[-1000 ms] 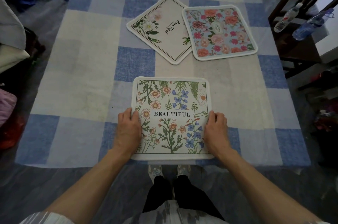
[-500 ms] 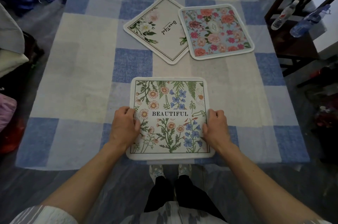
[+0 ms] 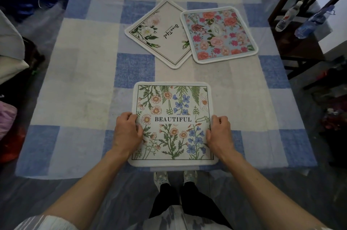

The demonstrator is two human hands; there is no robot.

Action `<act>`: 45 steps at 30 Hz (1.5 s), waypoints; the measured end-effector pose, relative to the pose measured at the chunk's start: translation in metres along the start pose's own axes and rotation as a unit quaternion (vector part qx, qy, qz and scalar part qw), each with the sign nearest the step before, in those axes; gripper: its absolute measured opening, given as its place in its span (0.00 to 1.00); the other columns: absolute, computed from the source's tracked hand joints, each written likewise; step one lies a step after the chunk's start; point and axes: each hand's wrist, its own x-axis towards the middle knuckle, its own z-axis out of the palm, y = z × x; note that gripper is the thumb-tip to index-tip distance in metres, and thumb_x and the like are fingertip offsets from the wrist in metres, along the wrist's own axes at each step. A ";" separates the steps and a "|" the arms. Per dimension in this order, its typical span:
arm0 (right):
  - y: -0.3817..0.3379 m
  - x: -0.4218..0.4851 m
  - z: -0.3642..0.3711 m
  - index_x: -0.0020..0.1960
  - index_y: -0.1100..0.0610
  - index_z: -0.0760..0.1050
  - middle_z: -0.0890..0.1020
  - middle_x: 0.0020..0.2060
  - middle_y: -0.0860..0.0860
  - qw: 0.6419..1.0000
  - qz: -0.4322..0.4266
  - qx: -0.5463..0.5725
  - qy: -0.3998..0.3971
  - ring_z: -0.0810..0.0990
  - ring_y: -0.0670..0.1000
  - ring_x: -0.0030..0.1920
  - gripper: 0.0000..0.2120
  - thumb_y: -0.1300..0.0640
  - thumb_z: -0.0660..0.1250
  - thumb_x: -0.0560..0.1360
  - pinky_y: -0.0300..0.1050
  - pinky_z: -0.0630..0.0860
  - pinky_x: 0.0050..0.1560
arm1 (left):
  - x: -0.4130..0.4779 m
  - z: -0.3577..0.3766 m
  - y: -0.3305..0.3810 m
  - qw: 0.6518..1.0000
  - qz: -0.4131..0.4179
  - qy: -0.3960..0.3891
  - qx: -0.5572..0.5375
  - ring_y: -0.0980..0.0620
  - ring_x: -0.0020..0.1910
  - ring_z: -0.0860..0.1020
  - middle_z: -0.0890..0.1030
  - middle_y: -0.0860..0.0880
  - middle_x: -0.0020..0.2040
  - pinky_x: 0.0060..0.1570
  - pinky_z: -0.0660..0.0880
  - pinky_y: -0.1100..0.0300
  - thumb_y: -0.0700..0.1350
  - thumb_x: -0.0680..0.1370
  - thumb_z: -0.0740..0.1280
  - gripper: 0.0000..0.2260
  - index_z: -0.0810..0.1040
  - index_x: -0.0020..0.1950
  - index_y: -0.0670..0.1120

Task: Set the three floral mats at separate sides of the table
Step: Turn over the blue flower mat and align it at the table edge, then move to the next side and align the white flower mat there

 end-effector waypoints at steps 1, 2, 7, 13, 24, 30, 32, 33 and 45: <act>0.000 0.001 -0.002 0.61 0.60 0.66 0.68 0.56 0.57 1.000 -0.004 0.003 0.000 0.68 0.53 0.54 0.14 0.60 0.63 0.76 0.40 0.68 0.49 | 0.001 -0.001 0.001 1.000 -0.002 -0.003 0.000 0.43 0.56 0.74 0.76 0.40 0.57 0.56 0.74 0.52 0.40 0.74 0.68 0.16 0.76 0.60 0.36; 0.000 0.002 -0.004 0.61 0.60 0.66 0.68 0.56 0.57 1.000 -0.008 0.010 0.002 0.68 0.53 0.54 0.15 0.60 0.63 0.76 0.40 0.67 0.50 | 0.001 -0.003 0.002 1.000 -0.006 -0.004 -0.002 0.43 0.55 0.73 0.76 0.40 0.56 0.55 0.74 0.52 0.41 0.74 0.68 0.16 0.76 0.60 0.36; -0.012 0.005 -0.025 0.69 0.57 0.63 0.69 0.58 0.56 0.998 -0.018 0.047 0.040 0.69 0.53 0.55 0.22 0.55 0.63 0.77 0.46 0.73 0.55 | 0.002 -0.018 0.011 0.998 -0.015 0.028 -0.045 0.44 0.57 0.73 0.75 0.40 0.59 0.58 0.71 0.53 0.43 0.74 0.68 0.20 0.72 0.65 0.39; -0.028 0.001 -0.060 0.70 0.55 0.66 0.71 0.59 0.53 0.988 -0.047 0.112 0.091 0.69 0.47 0.55 0.23 0.49 0.64 0.77 0.41 0.68 0.57 | 0.009 -0.049 0.031 0.994 0.018 0.082 -0.069 0.46 0.57 0.73 0.76 0.43 0.59 0.58 0.70 0.55 0.48 0.75 0.69 0.21 0.72 0.66 0.43; -0.053 -0.025 -0.124 0.68 0.51 0.70 0.74 0.59 0.47 0.953 -0.064 0.240 0.177 0.73 0.43 0.57 0.21 0.46 0.64 0.77 0.43 0.72 0.57 | -0.004 -0.102 0.064 0.982 0.071 0.114 -0.133 0.46 0.57 0.76 0.76 0.43 0.62 0.57 0.75 0.46 0.49 0.76 0.69 0.22 0.72 0.68 0.42; -0.046 -0.052 -0.147 0.65 0.50 0.72 0.76 0.57 0.46 0.921 -0.092 0.336 0.175 0.76 0.44 0.57 0.17 0.48 0.65 0.77 0.41 0.75 0.55 | -0.054 -0.123 0.084 0.972 0.077 0.140 -0.172 0.52 0.53 0.77 0.76 0.47 0.60 0.49 0.79 0.53 0.49 0.77 0.68 0.19 0.72 0.67 0.47; -0.040 -0.059 -0.145 0.65 0.48 0.72 0.76 0.58 0.45 0.913 -0.098 0.359 0.166 0.76 0.43 0.57 0.16 0.48 0.65 0.78 0.42 0.76 0.54 | -0.076 -0.124 0.084 0.969 0.066 0.142 -0.191 0.54 0.53 0.77 0.76 0.49 0.60 0.47 0.77 0.61 0.49 0.77 0.68 0.19 0.73 0.67 0.48; -0.037 -0.064 -0.142 0.65 0.48 0.72 0.77 0.58 0.45 0.910 -0.098 0.370 0.162 0.76 0.43 0.57 0.16 0.48 0.65 0.78 0.43 0.76 0.54 | -0.085 -0.125 0.084 0.968 0.055 0.137 -0.204 0.55 0.54 0.77 0.77 0.51 0.60 0.46 0.75 0.64 0.49 0.77 0.68 0.18 0.73 0.66 0.48; -0.098 -0.137 -0.141 0.67 0.52 0.72 0.78 0.59 0.48 0.898 -0.151 0.398 0.109 0.76 0.45 0.59 0.18 0.49 0.65 0.78 0.41 0.75 0.55 | -0.146 -0.181 0.044 0.934 -0.004 0.172 -0.312 0.55 0.56 0.78 0.79 0.52 0.59 0.54 0.79 0.49 0.50 0.78 0.67 0.15 0.75 0.64 0.48</act>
